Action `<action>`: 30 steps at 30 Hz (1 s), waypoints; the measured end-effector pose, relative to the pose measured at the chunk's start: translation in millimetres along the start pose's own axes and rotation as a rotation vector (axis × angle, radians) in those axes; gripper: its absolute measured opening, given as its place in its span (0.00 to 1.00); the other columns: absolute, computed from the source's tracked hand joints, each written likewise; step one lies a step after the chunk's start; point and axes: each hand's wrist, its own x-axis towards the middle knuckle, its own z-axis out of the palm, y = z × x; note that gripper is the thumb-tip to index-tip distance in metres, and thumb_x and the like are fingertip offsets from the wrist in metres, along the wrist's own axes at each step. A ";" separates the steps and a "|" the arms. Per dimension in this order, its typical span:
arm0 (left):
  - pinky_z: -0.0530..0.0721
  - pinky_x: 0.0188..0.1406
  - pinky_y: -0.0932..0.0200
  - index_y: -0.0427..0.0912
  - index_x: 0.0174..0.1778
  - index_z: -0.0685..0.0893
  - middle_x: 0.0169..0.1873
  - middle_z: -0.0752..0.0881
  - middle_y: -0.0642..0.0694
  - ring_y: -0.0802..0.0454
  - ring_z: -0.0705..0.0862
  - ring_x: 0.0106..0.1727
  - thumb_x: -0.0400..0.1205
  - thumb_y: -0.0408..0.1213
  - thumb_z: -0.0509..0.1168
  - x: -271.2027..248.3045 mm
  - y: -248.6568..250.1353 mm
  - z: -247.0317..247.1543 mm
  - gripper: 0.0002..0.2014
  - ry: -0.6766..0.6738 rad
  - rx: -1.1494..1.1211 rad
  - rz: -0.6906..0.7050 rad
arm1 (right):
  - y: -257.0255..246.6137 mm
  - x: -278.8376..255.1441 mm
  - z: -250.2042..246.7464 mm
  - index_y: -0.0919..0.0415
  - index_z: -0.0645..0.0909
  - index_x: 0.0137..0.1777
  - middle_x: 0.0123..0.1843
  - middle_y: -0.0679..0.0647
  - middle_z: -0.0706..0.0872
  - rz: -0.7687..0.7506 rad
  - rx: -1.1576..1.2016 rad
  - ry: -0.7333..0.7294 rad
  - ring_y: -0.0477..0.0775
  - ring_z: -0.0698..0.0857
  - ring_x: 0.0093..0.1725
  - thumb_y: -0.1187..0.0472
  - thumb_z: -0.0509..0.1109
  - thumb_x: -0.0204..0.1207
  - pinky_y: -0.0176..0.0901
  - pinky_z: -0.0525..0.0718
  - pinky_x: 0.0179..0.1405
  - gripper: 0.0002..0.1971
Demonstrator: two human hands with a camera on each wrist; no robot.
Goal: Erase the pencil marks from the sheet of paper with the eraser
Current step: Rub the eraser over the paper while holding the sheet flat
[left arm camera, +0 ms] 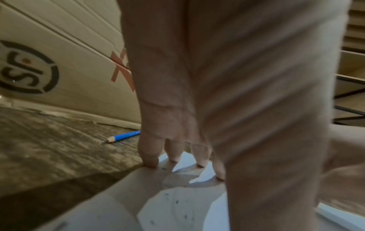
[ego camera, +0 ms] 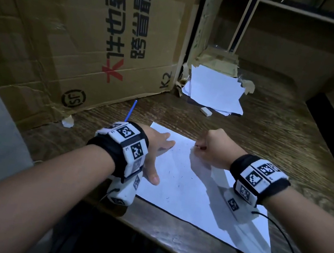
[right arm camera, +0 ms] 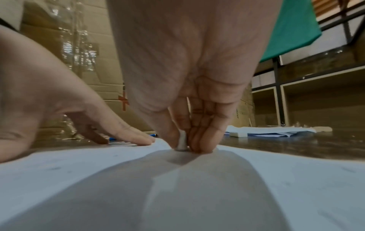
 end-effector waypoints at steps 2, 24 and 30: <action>0.58 0.83 0.49 0.59 0.89 0.40 0.87 0.35 0.56 0.49 0.48 0.89 0.68 0.64 0.78 -0.6 -5.5 1.5 0.63 0.020 -0.033 0.017 | -6.5 -9.4 -2.1 0.62 0.67 0.23 0.24 0.59 0.70 -0.047 -0.040 0.001 0.60 0.70 0.27 0.63 0.65 0.76 0.51 0.74 0.28 0.19; 0.57 0.84 0.41 0.64 0.85 0.32 0.86 0.29 0.54 0.41 0.42 0.89 0.63 0.70 0.78 1.1 -3.0 8.2 0.69 -0.023 0.061 -0.023 | -37.2 -25.3 -0.1 0.66 0.84 0.32 0.25 0.60 0.78 -0.169 -0.088 -0.019 0.62 0.74 0.29 0.60 0.65 0.78 0.51 0.75 0.30 0.15; 0.54 0.84 0.38 0.62 0.85 0.30 0.84 0.26 0.53 0.42 0.38 0.88 0.65 0.68 0.78 1.9 -1.6 7.7 0.68 -0.054 0.049 -0.012 | -57.2 -62.8 9.6 0.58 0.87 0.36 0.29 0.54 0.83 -0.436 -0.064 -0.156 0.58 0.78 0.29 0.48 0.64 0.79 0.48 0.76 0.32 0.19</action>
